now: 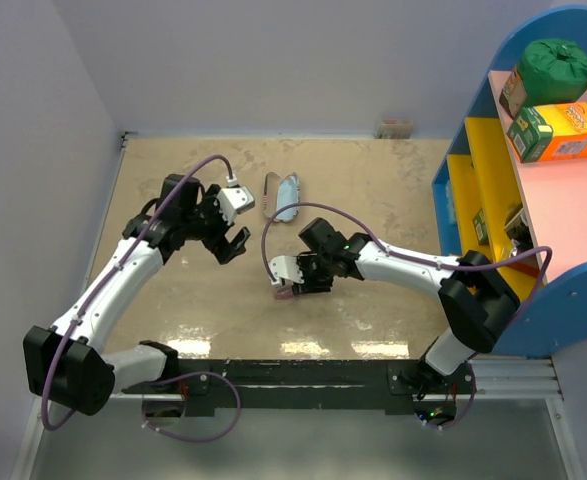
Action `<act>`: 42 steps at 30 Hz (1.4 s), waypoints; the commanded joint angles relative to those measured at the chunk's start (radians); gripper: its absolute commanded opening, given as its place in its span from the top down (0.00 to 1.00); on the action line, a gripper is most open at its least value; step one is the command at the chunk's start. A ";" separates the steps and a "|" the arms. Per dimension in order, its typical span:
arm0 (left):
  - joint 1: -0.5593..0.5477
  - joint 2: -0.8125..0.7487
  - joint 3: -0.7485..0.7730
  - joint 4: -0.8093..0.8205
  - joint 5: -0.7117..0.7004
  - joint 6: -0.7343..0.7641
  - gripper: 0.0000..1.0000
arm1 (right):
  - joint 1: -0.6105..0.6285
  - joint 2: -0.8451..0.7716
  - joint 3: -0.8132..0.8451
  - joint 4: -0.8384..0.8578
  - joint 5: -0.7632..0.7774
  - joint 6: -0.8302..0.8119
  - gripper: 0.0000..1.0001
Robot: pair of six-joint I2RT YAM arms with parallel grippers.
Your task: Organize the sunglasses
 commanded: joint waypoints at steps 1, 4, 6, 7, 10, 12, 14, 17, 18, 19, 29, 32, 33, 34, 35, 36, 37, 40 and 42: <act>0.004 -0.048 -0.033 0.020 -0.024 0.014 0.00 | 0.005 -0.004 -0.005 0.053 0.046 0.022 0.60; 0.005 -0.073 -0.061 0.040 -0.033 0.008 0.00 | 0.005 0.003 -0.002 0.047 0.044 0.018 0.76; 0.008 -0.087 -0.084 0.060 -0.036 0.002 0.00 | 0.005 0.008 0.003 0.039 0.043 0.015 0.78; 0.013 -0.097 -0.090 0.071 -0.036 -0.001 0.00 | 0.005 0.013 0.003 0.038 0.043 0.015 0.77; 0.030 -0.099 -0.115 0.082 -0.036 -0.007 0.00 | 0.005 0.019 0.004 0.024 0.040 0.008 0.67; 0.037 -0.096 -0.122 0.088 -0.036 -0.010 0.00 | 0.005 0.013 0.003 0.019 0.035 0.002 0.64; 0.048 -0.093 -0.138 0.102 -0.036 -0.016 0.00 | 0.005 0.003 0.001 0.013 0.031 -0.002 0.64; 0.059 -0.093 -0.156 0.125 -0.031 -0.030 0.00 | 0.005 0.008 0.001 0.015 0.037 -0.002 0.68; 0.060 -0.094 -0.161 0.131 -0.028 -0.033 0.00 | 0.005 0.011 0.000 0.018 0.049 0.000 0.69; 0.065 -0.096 -0.164 0.138 -0.027 -0.035 0.00 | 0.007 0.016 0.000 0.021 0.057 0.005 0.73; 0.083 -0.113 -0.208 0.160 0.002 -0.041 0.00 | 0.005 0.033 0.011 0.030 0.083 0.018 0.92; 0.091 -0.111 -0.211 0.160 0.010 -0.043 0.00 | 0.005 0.029 0.012 0.030 0.090 0.020 1.00; 0.091 -0.113 -0.210 0.161 0.013 -0.043 0.00 | 0.005 0.029 0.014 0.030 0.093 0.021 1.00; 0.095 -0.113 -0.211 0.160 0.021 -0.046 0.00 | 0.005 0.026 0.018 0.036 0.103 0.023 1.00; 0.096 -0.113 -0.211 0.160 0.025 -0.046 0.00 | 0.005 0.022 0.021 0.039 0.110 0.028 1.00; 0.102 -0.116 -0.211 0.158 0.027 -0.046 0.00 | 0.005 0.020 0.024 0.042 0.118 0.029 1.00; 0.105 -0.116 -0.213 0.158 0.029 -0.044 0.00 | 0.005 0.011 0.032 0.042 0.124 0.028 1.00; 0.115 -0.120 -0.225 0.161 0.038 -0.046 0.00 | 0.005 -0.016 0.046 0.035 0.146 0.005 1.00; 0.128 -0.122 -0.231 0.166 0.045 -0.049 0.00 | 0.004 -0.029 0.052 0.030 0.165 -0.021 1.00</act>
